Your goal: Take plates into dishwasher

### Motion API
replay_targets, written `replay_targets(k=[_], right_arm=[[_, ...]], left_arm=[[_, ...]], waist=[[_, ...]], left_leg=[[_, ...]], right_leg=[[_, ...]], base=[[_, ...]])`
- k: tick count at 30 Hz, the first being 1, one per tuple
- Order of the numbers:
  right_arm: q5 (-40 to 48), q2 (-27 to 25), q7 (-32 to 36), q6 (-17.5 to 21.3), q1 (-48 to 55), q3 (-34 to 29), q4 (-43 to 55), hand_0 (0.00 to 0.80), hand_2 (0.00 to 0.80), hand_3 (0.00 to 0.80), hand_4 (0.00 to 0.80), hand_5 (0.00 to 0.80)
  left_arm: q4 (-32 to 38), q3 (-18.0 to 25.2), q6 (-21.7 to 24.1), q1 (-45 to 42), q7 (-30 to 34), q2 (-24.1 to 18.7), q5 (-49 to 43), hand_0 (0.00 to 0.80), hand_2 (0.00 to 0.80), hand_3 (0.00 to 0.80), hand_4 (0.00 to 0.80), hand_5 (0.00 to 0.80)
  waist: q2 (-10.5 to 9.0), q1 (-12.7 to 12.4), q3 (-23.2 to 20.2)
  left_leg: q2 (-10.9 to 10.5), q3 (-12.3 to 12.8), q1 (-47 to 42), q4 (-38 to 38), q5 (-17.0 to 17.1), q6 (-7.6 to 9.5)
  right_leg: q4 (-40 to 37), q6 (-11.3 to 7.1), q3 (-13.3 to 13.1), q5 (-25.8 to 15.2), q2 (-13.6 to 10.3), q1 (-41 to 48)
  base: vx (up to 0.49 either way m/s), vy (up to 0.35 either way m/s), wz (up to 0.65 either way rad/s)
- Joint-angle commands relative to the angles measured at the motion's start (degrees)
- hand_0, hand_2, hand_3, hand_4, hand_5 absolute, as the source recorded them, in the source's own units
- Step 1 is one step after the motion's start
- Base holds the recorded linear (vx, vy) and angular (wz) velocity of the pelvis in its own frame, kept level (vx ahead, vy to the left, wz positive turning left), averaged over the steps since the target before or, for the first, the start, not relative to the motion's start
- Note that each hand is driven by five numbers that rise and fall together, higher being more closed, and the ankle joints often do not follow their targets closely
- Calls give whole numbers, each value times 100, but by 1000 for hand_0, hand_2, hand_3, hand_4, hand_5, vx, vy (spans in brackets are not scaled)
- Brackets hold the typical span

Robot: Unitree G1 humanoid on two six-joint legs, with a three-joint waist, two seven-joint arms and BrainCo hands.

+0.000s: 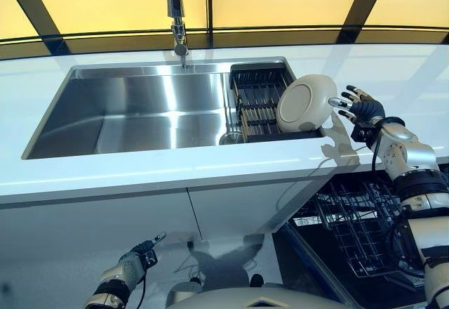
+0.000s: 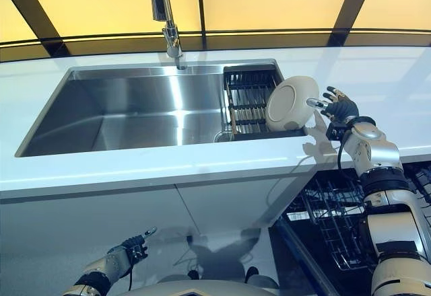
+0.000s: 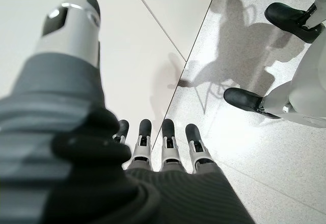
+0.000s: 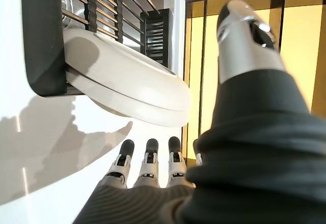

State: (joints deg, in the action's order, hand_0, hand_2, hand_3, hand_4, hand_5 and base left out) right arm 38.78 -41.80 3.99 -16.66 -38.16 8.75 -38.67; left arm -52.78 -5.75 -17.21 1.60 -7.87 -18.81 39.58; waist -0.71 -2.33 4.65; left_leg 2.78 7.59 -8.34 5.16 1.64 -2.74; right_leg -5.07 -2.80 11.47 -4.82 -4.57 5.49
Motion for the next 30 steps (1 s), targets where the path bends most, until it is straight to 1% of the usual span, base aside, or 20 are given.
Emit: replay_targets(k=[1, 4, 11, 18, 19, 20, 22, 23, 25, 26, 28, 30], right_arm=[[363, -282, 35, 204, -452, -56, -91, 0, 0, 0, 0, 0], [447, -167, 123, 127, -495, -36, -235, 0, 0, 0, 0, 0], [634, 85, 248, 165, -574, -49, -641, 0, 0, 0, 0, 0], [613, 157, 383, 127, -731, 11, -880, 0, 0, 0, 0, 0], [604, 151, 464, 156, -730, -25, -943, 0, 0, 0, 0, 0], [607, 137, 523, 289, -616, -104, -935, 0, 0, 0, 0, 0], [670, 82, 586, 428, -448, -186, -901, 0, 0, 0, 0, 0], [727, 25, 581, 522, -359, -228, -873, 0, 0, 0, 0, 0], [824, -74, 510, 540, -378, -236, -831, 0, 0, 0, 0, 0], [836, -103, 497, 536, -405, -235, -835, 0, 0, 0, 0, 0], [810, -147, 528, 480, -486, -229, -876, 0, 0, 0, 0, 0], [760, -215, 608, 363, -604, -199, -916, 0, 0, 0, 0, 0]], left_arm=[[-159, -365, 105, 504, 10, -25, 55, 0, 0, 0, 0, 0], [-180, -373, 135, 521, -36, 2, 84, 0, 0, 0, 0, 0], [-159, -386, 150, 564, -116, 6, 114, 0, 0, 0, 0, 0], [-110, -421, 117, 606, -150, -13, 185, 0, 0, 0, 0, 0], [-280, -449, 351, 589, 56, 39, 9, 0, 0, 0, 0, 0], [-618, -433, 926, 376, 367, 116, -151, 0, 0, 0, 0, 0], [-875, -381, 1534, 71, 709, 167, -351, 0, 0, 0, 0, 0], [-973, -385, 1952, -180, 951, 162, -425, 0, 0, 0, 0, 0], [-888, -342, 2236, -477, 1237, 92, -514, 0, 0, 0, 0, 0], [-866, -321, 2272, -544, 1347, 62, -519, 0, 0, 0, 0, 0], [-788, -282, 2263, -662, 1503, 4, -539, 0, 0, 0, 0, 0], [-669, -238, 2147, -767, 1635, -47, -524, 0, 0, 0, 0, 0]], waist=[[-84, -68, -167], [-81, -101, -163], [-54, -197, -88], [5, -249, -32], [4, -278, -10], [-25, -314, 37], [-59, -371, 94], [-69, -424, 172], [-42, -510, 279], [-25, -532, 307], [22, -574, 335], [72, -609, 323]], left_leg=[[-206, 172, 100, -84, -391, 195], [-209, 159, 105, -81, -390, 198], [-223, 115, 149, -71, -376, 212], [-235, 76, 203, -82, -353, 218], [-248, 50, 256, -85, -360, 230], [-249, 18, 323, -90, -359, 236], [-248, -18, 405, -97, -347, 234], [-241, -42, 462, -108, -321, 218], [-248, -81, 531, -111, -268, 205], [-252, -92, 544, -114, -252, 204], [-258, -104, 545, -119, -223, 204], [-260, -107, 532, -120, -204, 204]], right_leg=[[227, -333, 212, 425, -116, 91], [225, -337, 228, 422, -126, 91], [222, -341, 285, 402, -151, 72], [225, -339, 298, 387, -168, 40], [233, -337, 323, 400, -176, -3], [243, -341, 340, 407, -181, -60], [254, -349, 373, 403, -192, -122], [279, -356, 416, 384, -212, -171], [295, -356, 482, 349, -232, -219], [299, -353, 500, 342, -238, -224], [308, -339, 535, 330, -249, -211], [311, -325, 570, 331, -254, -188]], base=[[37, -2, 0], [40, 0, 0], [18, -5, 0], [0, 0, 0], [-68, -55, 2], [-105, -78, 4], [-126, -73, 3], [-122, -45, 2], [-113, -13, 12], [-64, 17, 15], [-2, 33, 11], [26, 40, 10]])
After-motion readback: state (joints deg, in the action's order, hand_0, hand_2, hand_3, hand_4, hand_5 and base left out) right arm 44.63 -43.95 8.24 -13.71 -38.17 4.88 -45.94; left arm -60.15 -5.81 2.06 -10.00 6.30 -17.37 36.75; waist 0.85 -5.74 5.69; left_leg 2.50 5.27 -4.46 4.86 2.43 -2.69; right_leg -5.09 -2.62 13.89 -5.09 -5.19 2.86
